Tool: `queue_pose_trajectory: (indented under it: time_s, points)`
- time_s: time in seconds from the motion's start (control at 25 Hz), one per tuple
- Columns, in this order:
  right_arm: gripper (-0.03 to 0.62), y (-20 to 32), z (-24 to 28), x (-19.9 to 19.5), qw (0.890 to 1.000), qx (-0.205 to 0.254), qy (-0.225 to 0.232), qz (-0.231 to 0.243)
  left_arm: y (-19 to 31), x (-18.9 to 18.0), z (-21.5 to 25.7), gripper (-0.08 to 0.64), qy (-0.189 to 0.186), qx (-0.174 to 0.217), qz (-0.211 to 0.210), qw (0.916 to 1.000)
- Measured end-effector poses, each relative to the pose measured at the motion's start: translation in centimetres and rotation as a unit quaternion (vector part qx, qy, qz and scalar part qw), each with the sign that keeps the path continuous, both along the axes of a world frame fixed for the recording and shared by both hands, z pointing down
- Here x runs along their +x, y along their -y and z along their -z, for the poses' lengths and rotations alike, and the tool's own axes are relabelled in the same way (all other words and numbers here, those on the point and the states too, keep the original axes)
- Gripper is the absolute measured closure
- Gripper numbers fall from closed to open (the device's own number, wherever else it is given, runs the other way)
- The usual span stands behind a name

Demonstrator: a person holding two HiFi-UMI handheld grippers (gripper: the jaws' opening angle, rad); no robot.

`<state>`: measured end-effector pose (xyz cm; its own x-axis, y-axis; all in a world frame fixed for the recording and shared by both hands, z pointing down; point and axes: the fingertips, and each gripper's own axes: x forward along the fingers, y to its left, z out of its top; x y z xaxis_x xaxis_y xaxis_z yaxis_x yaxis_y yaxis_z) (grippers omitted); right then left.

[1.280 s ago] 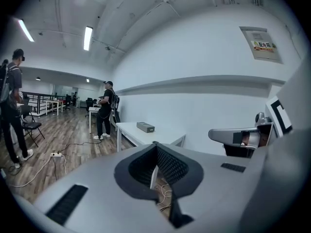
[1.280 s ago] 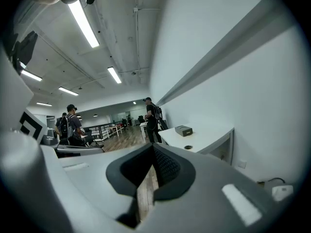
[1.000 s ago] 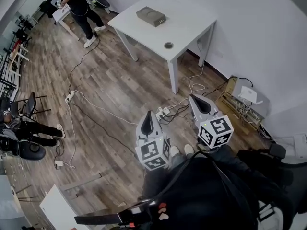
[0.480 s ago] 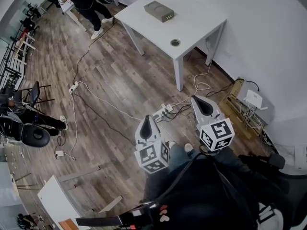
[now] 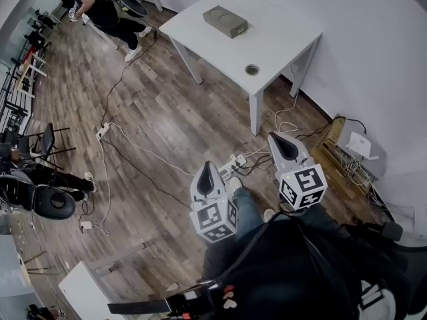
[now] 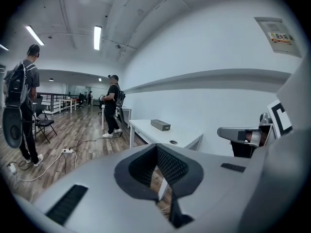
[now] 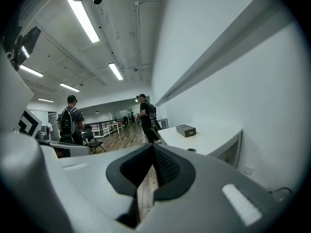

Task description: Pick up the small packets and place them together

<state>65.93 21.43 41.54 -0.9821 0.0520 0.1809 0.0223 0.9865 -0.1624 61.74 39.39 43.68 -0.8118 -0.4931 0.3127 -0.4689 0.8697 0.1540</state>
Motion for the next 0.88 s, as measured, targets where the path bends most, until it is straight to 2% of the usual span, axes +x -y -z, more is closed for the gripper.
queue_pose_trajectory:
  time_s: [0.2,0.44,0.68,0.88]
  points:
    - [0.600,-1.2,0.8,-7.2,1.000,0.013,0.001,-0.007,-1.4,-7.6,1.2,0.560,0.019,-0.009,-0.008,0.9998]
    - [0.600,-2.7,2.0,-15.2,1.000,0.021,0.015,-0.013,-3.4,-15.3,1.4,0.560,0.015,-0.001,-0.010,0.9998]
    - [0.600,-5.4,1.9,-20.4,1.000,0.025,0.014,-0.008,-6.8,-20.4,0.8,0.560,0.005,-0.001,0.005,1.0000]
    - [0.598,-6.3,1.1,-22.5,1.000,0.029,0.006,-0.003,-7.4,-21.9,0.1,0.560,-0.001,0.000,0.002,1.0000]
